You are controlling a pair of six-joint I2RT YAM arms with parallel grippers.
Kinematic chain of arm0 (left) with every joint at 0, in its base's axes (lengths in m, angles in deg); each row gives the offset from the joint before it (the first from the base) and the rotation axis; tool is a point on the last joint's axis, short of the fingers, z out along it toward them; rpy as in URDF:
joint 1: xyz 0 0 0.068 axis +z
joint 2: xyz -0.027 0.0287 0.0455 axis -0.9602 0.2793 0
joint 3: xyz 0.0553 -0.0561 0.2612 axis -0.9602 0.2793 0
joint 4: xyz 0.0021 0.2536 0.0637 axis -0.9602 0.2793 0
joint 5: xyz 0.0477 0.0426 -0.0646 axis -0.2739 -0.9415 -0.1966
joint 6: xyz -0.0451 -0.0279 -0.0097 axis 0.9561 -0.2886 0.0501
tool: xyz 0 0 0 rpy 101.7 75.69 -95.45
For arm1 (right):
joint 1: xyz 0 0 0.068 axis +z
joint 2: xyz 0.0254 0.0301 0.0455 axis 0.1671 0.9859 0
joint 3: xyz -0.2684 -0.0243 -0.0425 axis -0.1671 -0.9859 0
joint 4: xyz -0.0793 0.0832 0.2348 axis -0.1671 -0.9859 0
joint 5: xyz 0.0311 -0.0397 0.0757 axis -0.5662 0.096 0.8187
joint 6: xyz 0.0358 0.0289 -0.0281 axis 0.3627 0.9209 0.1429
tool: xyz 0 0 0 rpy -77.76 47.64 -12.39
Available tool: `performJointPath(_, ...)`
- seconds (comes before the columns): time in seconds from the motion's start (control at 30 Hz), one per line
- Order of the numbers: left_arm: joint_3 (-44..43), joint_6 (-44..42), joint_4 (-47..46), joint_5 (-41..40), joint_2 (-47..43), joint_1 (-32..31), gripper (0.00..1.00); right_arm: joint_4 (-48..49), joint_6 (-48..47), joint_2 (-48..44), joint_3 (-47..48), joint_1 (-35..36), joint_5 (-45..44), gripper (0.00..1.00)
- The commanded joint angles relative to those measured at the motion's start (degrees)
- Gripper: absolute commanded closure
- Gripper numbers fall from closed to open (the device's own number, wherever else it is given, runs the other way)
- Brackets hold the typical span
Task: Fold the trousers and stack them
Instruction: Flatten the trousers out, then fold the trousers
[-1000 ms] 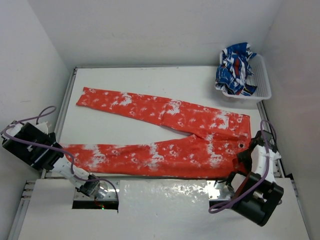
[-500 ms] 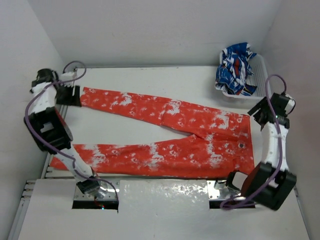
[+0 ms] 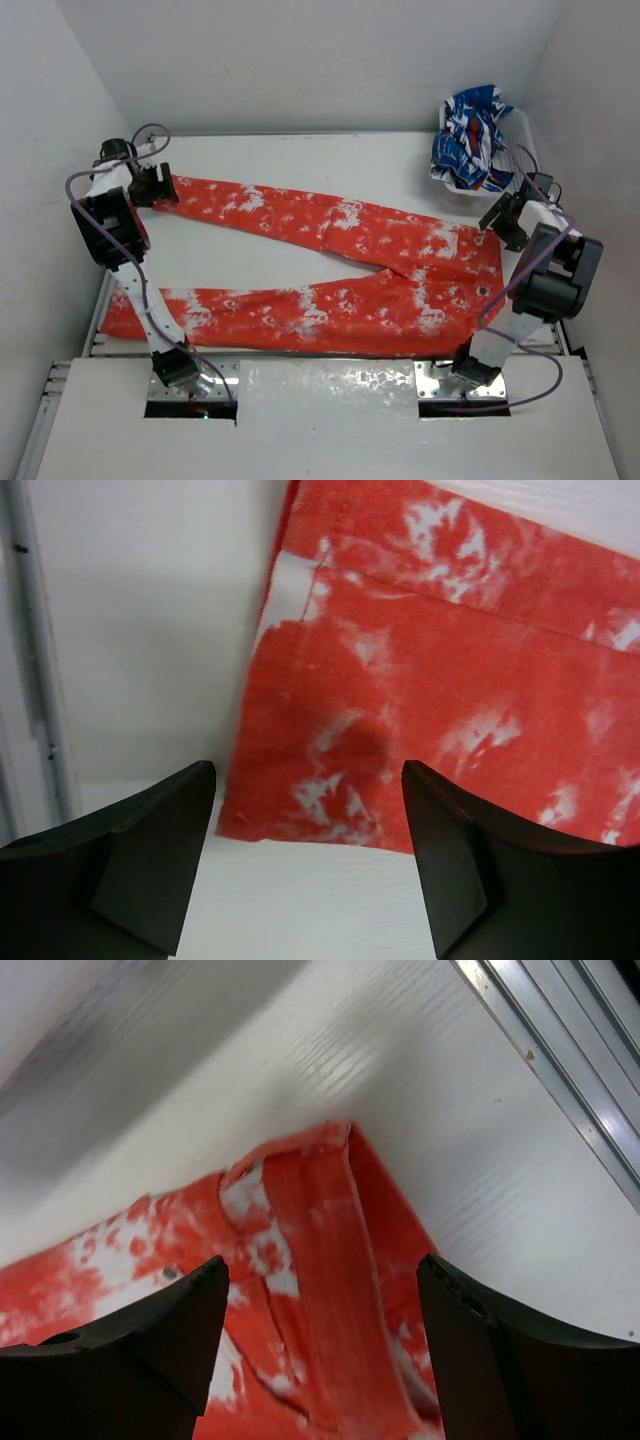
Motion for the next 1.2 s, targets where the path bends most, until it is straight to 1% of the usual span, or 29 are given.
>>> performJointPath(0.0, -0.5, 2.3, -3.1, 2.4, -1.0, -0.5, 0.27, 1.4, 0.8, 3.5, 4.3, 0.5, -2.3, 0.27)
performJointPath(0.03, -0.4, 2.3, -2.9, 3.5, -0.5, -0.5, 0.27, 1.3, 0.8, 6.0, 5.0, 0.6, -2.1, 0.26)
performJointPath(0.07, 0.2, 2.2, -2.5, 3.9, -0.3, -0.6, 0.30, 1.3, 0.6, 7.2, 5.8, 0.6, -1.9, 0.26)
performJointPath(0.1, 0.7, 1.9, -2.3, 3.9, -0.3, -0.6, 0.40, 0.9, 0.7, 9.6, 7.7, 0.9, -1.2, 0.26)
performJointPath(0.13, 1.2, 1.8, -2.1, 4.0, -0.4, -0.6, 0.40, 0.9, 0.7, 10.7, 8.6, 1.0, -0.6, 0.26)
performJointPath(0.17, 2.3, 1.4, -1.1, 4.1, -0.5, -0.6, 0.54, -0.1, 0.9, 11.9, 9.6, 1.3, 0.1, 0.26)
performJointPath(0.23, 3.2, 0.2, 0.6, 3.9, -1.7, -0.5, 0.66, -0.9, 0.7, 13.6, 11.8, 2.5, 0.6, 0.29)
performJointPath(0.27, 5.4, -0.1, 1.5, 3.8, -2.7, -0.4, 0.85, -1.1, 0.6, 14.4, 12.1, 2.9, 0.5, 0.33)
performJointPath(0.3, 7.0, -0.8, 1.3, 3.1, -3.8, -0.1, 0.99, -0.8, 0.8, 14.7, 11.7, 3.2, 0.5, 0.38)
performJointPath(0.33, 8.9, -0.9, 0.8, 2.4, -6.6, 0.6, 1.00, -0.5, 1.2, 14.7, 11.2, 3.2, 0.3, 0.51)
performJointPath(0.37, 12.3, -1.6, 0.0, 1.0, -7.8, 1.1, 1.00, 0.7, 1.9, 14.5, 10.5, 3.2, 0.5, 0.58)
performJointPath(0.4, 13.3, -2.3, 0.3, -0.9, -8.7, 1.7, 1.00, 1.4, 2.0, 14.3, 9.4, 3.3, 0.8, 0.63)
performJointPath(0.43, 14.0, -2.8, 0.9, -1.5, -10.0, 2.4, 1.00, 2.0, 2.0, 14.2, 8.9, 3.2, 1.2, 0.72)
performJointPath(0.5, 14.8, -3.9, 3.2, -2.8, -10.9, 4.2, 1.00, 3.0, 1.2, 14.1, 8.2, 3.4, 3.2, 0.80)
performJointPath(0.53, 15.1, -4.1, 3.8, -3.3, -11.9, 5.2, 1.00, 3.2, -0.1, 14.0, 8.0, 3.5, 3.2, 0.86)
performJointPath(0.57, 15.2, -4.3, 4.5, -4.0, -12.4, 5.6, 1.00, 3.3, -0.8, 13.9, 7.9, 3.6, 3.5, 0.88)
performJointPath(0.6, 15.0, -4.3, 4.9, -6.9, -13.2, 5.8, 1.00, 3.3, -1.7, 13.5, 7.6, 3.8, 4.7, 0.92)
performJointPath(0.73, 11.9, -3.2, 6.7, -10.8, -14.4, 6.8, 1.00, 3.9, -6.4, 11.6, 6.5, 4.0, 5.2, 1.00)
performJointPath(0.77, 11.0, -2.8, 6.9, -11.3, -14.5, 6.7, 0.96, 4.5, -6.9, 11.0, 5.9, 4.0, 5.1, 1.00)
performJointPath(0.8, 10.2, -1.9, 6.8, -10.9, -14.7, 6.7, 0.88, 5.1, -7.6, 10.4, 5.0, 4.0, 5.2, 1.00)
performJointPath(0.83, 8.7, -1.4, 5.7, -9.5, -15.2, 6.7, 0.68, 6.6, -8.8, 9.4, 4.5, 4.1, 5.4, 1.00)
performJointPath(0.9, 8.1, 0.5, 2.7, -4.2, -16.2, 6.5, 0.56, 7.5, -9.6, 9.1, 4.3, 4.0, 6.7, 1.00)
performJointPath(0.93, 7.7, 1.5, -1.0, -3.2, -17.3, 6.0, 0.49, 7.7, -9.9, 9.2, 4.5, 4.0, 8.6, 1.00)
performJointPath(0.97, 7.2, 3.3, -2.4, -2.3, -17.6, 5.6, 0.45, 7.6, -10.0, 9.5, 5.3, 4.1, 9.4, 1.00)
performJointPath(1.0, 5.5, 3.8, -3.9, -0.9, -17.1, 4.8, 0.43, 7.3, -9.8, 9.8, 5.7, 4.1, 10.2, 1.00)
performJointPath(1.03, 5.5, 4.2, -3.9, -0.8, -16.3, 4.4, 0.43, 7.3, -9.7, 9.8, 5.9, 4.1, 10.4, 1.00)
performJointPath(1.13, -0.6, 5.1, -1.4, -1.7, -11.1, 2.9, 0.43, 8.2, -9.5, 9.5, 5.9, 4.1, 10.3, 1.00)
performJointPath(1.17, -1.2, 5.8, -1.1, -2.3, -9.8, 2.7, 0.43, 8.4, -9.4, 9.2, 5.9, 4.1, 10.3, 1.00)
